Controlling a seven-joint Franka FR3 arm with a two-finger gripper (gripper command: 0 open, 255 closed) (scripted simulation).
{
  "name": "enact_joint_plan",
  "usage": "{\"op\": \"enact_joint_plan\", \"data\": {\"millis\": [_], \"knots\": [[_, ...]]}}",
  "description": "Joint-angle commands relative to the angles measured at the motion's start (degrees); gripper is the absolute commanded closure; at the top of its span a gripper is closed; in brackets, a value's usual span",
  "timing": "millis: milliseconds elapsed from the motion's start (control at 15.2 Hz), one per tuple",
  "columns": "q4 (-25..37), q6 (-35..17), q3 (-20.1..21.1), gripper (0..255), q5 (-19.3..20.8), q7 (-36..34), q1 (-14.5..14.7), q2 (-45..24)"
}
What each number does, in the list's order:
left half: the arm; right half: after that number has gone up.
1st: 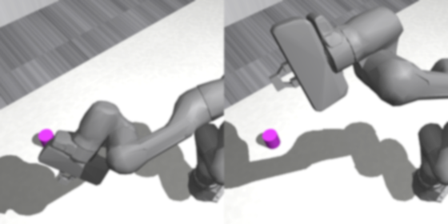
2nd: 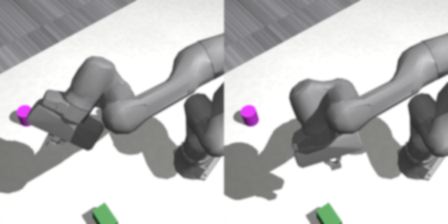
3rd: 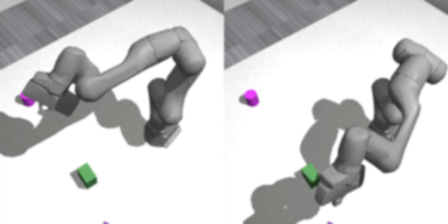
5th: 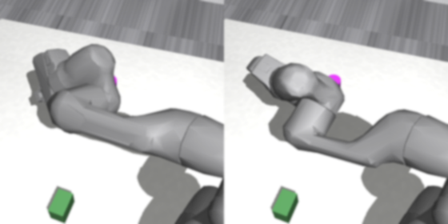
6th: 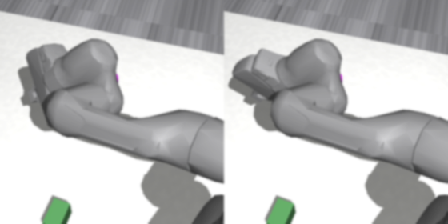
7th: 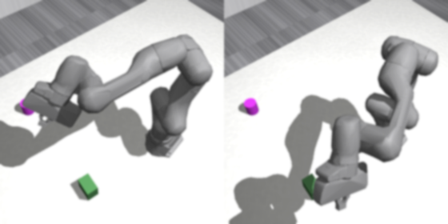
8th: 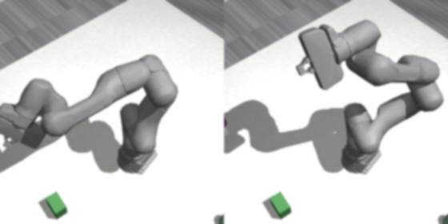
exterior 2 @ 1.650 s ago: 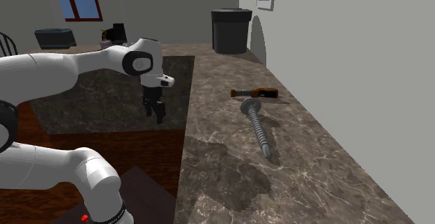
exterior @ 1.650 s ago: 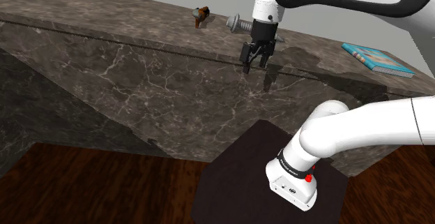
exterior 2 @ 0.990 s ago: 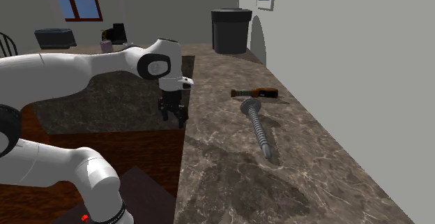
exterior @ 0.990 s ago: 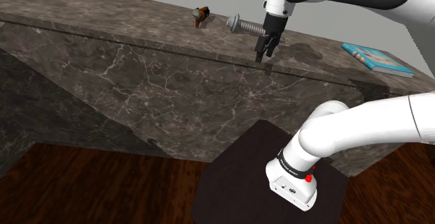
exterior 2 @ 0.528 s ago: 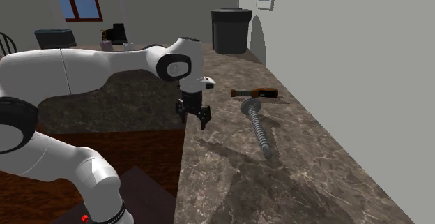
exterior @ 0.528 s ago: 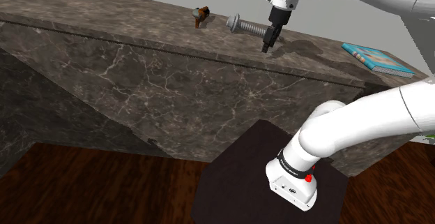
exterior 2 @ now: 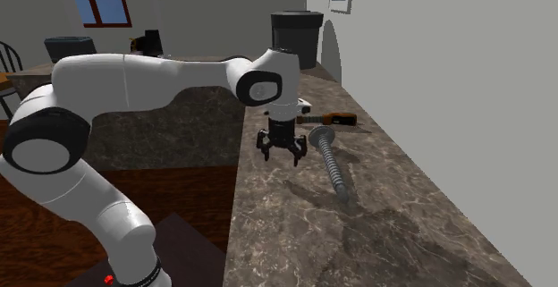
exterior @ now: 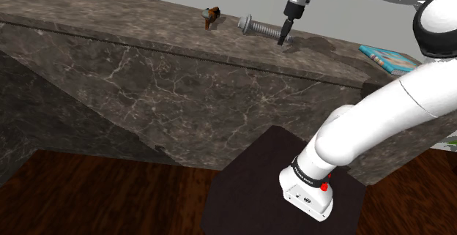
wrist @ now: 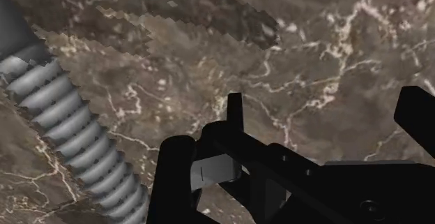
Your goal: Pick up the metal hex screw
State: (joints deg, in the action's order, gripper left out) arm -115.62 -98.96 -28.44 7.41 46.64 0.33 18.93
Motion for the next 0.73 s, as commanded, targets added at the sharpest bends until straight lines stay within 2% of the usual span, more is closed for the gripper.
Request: {"op": "enact_joint_plan", "data": {"millis": [0,198,396,660], "knots": [[4.18,-0.47,-2.56,0,-1.95,5.43,0.72,-4.31],[11.38,-0.28,-6.35,0,-6.31,13.92,1.07,-11.64],[19.83,1.13,-9.37,0,-12.28,22.67,0.05,-20.07],[33.76,5.5,-10.71,0,-21.61,33.31,-4.98,-32.56]]}}
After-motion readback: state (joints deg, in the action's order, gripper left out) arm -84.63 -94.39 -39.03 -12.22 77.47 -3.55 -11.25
